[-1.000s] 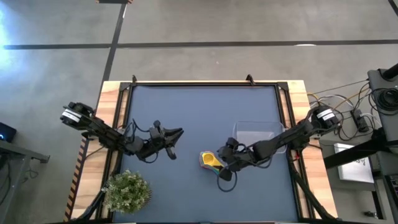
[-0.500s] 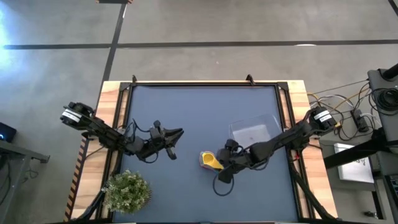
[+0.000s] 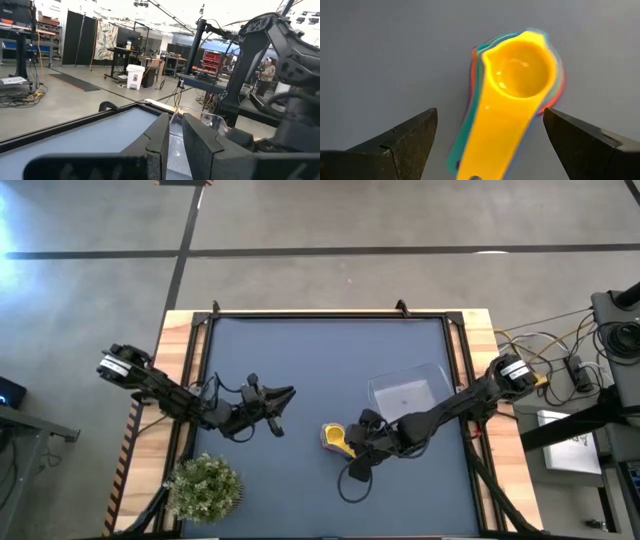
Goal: Nest measuring cups in basket
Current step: Put the stacked measuring cups into the transparent bin, then return to Home Position
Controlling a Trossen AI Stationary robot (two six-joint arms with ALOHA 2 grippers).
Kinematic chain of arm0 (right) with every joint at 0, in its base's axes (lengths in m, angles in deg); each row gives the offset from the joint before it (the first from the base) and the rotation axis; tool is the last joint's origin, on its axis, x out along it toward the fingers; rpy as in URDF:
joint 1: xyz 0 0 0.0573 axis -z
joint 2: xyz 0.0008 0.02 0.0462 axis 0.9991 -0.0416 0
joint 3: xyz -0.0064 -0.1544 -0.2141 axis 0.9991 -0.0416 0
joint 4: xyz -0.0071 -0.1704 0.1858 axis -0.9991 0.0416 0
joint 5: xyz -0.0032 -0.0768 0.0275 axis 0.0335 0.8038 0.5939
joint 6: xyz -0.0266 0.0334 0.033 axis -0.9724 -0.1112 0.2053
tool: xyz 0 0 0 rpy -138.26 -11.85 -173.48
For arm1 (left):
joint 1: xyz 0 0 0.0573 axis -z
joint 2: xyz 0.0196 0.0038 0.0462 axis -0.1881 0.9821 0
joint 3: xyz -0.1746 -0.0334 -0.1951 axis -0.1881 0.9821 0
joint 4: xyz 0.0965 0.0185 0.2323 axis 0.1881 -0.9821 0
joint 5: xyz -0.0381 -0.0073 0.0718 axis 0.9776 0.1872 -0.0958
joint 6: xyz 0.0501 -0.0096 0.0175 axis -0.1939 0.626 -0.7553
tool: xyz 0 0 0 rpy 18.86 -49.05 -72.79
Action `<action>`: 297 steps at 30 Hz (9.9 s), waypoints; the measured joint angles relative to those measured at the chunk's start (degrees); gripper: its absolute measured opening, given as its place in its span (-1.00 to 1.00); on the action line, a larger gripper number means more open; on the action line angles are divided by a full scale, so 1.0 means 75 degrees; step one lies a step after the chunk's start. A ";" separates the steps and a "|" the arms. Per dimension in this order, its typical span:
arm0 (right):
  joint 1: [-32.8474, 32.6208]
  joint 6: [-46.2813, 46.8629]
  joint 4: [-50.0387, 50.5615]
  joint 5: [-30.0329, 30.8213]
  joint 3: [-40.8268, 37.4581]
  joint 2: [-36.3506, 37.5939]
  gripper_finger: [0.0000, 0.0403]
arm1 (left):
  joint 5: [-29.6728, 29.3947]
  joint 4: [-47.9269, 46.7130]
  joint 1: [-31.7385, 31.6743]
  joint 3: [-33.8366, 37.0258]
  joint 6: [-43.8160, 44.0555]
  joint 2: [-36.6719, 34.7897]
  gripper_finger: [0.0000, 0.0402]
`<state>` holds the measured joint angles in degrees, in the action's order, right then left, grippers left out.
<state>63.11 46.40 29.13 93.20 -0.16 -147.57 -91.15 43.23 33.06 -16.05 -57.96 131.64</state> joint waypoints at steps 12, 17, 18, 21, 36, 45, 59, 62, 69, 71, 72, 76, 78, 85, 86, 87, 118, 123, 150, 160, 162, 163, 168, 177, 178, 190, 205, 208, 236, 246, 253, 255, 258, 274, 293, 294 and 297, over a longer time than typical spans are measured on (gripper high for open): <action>-0.0030 0.0272 0.1901 0.0583 0.1284 -0.1167 0.75 | 0.0004 -0.0132 0.0000 0.0000 0.0032 0.0000 -0.82; -0.0030 0.0188 0.1955 0.0599 0.1325 -0.1137 0.75 | 0.0004 -0.0166 0.0000 0.0000 0.0032 0.0000 -0.82; -0.0030 0.0164 0.1956 0.0605 0.1328 -0.1076 0.75 | 0.0004 -0.0178 0.0000 0.0000 0.0032 0.0000 -0.82; -0.0016 0.0133 0.1979 0.0711 0.1343 -0.0800 0.75 | 0.0006 -0.0176 0.0000 0.0000 0.0032 -0.0003 -0.82; 0.0173 0.0218 0.2098 0.0723 0.1240 -0.0911 0.75 | 0.0007 -0.0166 0.0000 0.0000 0.0032 -0.0006 -0.82; 0.0204 0.0337 0.1731 0.0298 0.0975 -0.0913 0.75 | 0.0007 -0.0163 0.0000 0.0000 0.0029 -0.0009 -0.82; 0.0209 0.0203 0.1224 0.0003 0.0792 -0.0920 0.75 | 0.0006 -0.0166 0.0000 0.0000 0.0029 -0.0009 -0.82; 0.0222 0.0130 0.1219 0.0003 0.0727 -0.0920 0.75 | 0.0007 -0.0166 0.0000 0.0000 0.0029 -0.0009 -0.82; 0.0224 0.0040 0.1191 -0.0198 0.0577 -0.0920 0.64 | 0.0007 -0.0165 0.0000 0.0000 0.0029 -0.0009 -0.82; 0.0228 0.0023 0.1196 -0.0197 0.0535 -0.0920 0.58 | 0.0007 -0.0163 0.0000 0.0000 0.0029 -0.0009 -0.82; 0.0239 0.0024 0.1212 -0.0212 0.0519 -0.0920 0.55 | 0.0007 -0.0163 0.0000 0.0000 0.0029 -0.0012 -0.82; 0.0306 -0.0222 0.1202 -0.0245 0.0515 -0.0920 0.37 | 0.0007 -0.0163 0.0000 0.0000 0.0029 -0.0012 -0.82; 0.0355 -0.0289 0.1156 -0.0248 0.0515 -0.0920 0.27 | 0.0006 -0.0163 0.0000 0.0000 0.0029 -0.0012 -0.82; 0.0475 -0.0623 0.1081 -0.0463 0.0515 -0.0920 -0.08 | 0.0007 -0.0159 -0.0014 0.0000 0.0029 -0.0012 -0.82; 0.0478 -0.0671 0.1079 -0.0464 0.0515 -0.0920 -0.13 | 0.0004 -0.0158 -0.0022 0.0000 0.0029 -0.0012 -0.82; 0.0481 -0.0723 0.1072 -0.0469 0.0515 -0.0920 -0.19 | 0.0004 -0.0157 -0.0030 0.0000 0.0029 -0.0012 -0.82; 0.0472 -0.1718 0.2510 0.0211 -0.0618 0.3058 -0.33 | 0.0004 -0.0154 -0.0041 0.0000 0.0058 -0.0012 -0.82; 0.0513 -0.1697 0.3533 0.0445 -0.0876 0.4230 -0.33 | 0.0005 -0.0152 -0.0050 0.0000 0.0058 -0.0012 -0.82; 0.2017 -0.1333 0.6060 -0.0694 -0.2287 0.4941 -0.33 | 0.0007 -0.0157 -0.0107 0.0000 0.0096 -0.0012 -0.82; 0.2826 -0.2698 0.5177 -0.1206 -0.2783 0.4579 -0.33 | 0.0010 -0.0160 -0.0128 0.0000 0.0093 -0.0012 -0.82; 0.2935 -0.2886 0.5075 -0.1270 -0.2790 0.4488 -0.33 | 0.0010 -0.0163 -0.0134 0.0000 0.0093 -0.0012 -0.82; 0.3000 -0.2936 0.5025 -0.1373 -0.2793 0.4438 -0.33 | 0.0009 -0.0160 -0.0139 0.0000 0.0093 -0.0012 -0.82; 0.3180 -0.3054 0.4976 -0.1543 -0.2831 0.4193 -0.33 | 0.0010 -0.0163 -0.0140 0.0000 0.0093 -0.0012 -0.82; 0.3226 -0.3010 0.4924 -0.1599 -0.2831 0.3930 -0.23 | 0.0010 -0.0164 -0.0140 0.0000 0.0090 -0.0012 -0.82; 0.3226 -0.3009 0.4925 -0.1600 -0.2831 0.3933 -0.13 | 0.0010 -0.0166 -0.0140 0.0000 0.0090 -0.0012 -0.82; 0.3223 -0.2889 0.5709 -0.1596 -0.2338 0.4230 0.57 | 0.0016 -0.0252 -0.0140 0.0000 0.0057 -0.0012 -0.82; 0.3202 -0.3695 0.3318 -0.0778 -0.1981 0.6885 0.08 | 0.1881 -0.1113 -0.0689 0.0000 0.0357 -0.0890 -0.82; 0.3202 -0.4020 0.2798 -0.1088 -0.2108 0.7741 -0.12 | 0.2693 -0.2250 -0.1301 0.0000 0.0405 -0.1746 -0.82; 0.3194 -0.5343 -0.3272 -0.2489 -0.6124 1.2229 -0.96 | 0.7992 -0.6418 -0.6866 0.1240 0.0084 -0.7415 -0.82; 0.3202 -0.5669 -0.3097 -0.2463 -0.6407 1.2442 -0.96 | 0.9057 -0.4335 -0.7743 0.2821 0.0637 -0.7537 -0.82; 0.3202 -0.6147 -0.2716 -0.2404 -0.6110 1.2441 -0.96 | 0.9260 -0.4660 -0.7804 0.2827 0.0445 -0.7511 -0.82; 0.3205 -0.6157 -0.2737 -0.2392 -0.6293 1.2451 -0.96 | 0.9575 -0.4710 -0.7804 0.2827 0.0352 -0.7499 -0.82; 0.3205 -0.6058 -0.2875 -0.2381 -0.6701 1.2451 -0.96 | 0.9845 -0.4818 -0.7804 0.2827 0.0203 -0.7413 -0.82; 0.3208 -0.5305 -0.4573 -0.2177 -0.8497 1.2457 -0.96 | 0.9875 -0.4923 -0.7804 0.2827 -0.0286 -0.6787 -0.82; 0.3208 -0.5119 -0.3762 -0.0510 -0.8502 1.2032 -0.96 | 0.9805 -0.5045 -0.7804 0.2830 -0.0120 -0.6708 -0.82; 0.3208 -0.5126 -0.3741 -0.0513 -0.8504 1.2028 -0.96 | 0.9805 -0.5047 -0.7804 0.2830 -0.0115 -0.6697 -0.82; 0.3208 -0.5131 -0.3741 -0.0513 -0.8505 1.2034 -0.95 | 0.9800 -0.5042 -0.7804 0.2830 -0.0114 -0.6671 -0.82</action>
<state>87.17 7.92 1.08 89.35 -63.95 -57.32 -17.65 5.42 -25.47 5.17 -58.81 81.61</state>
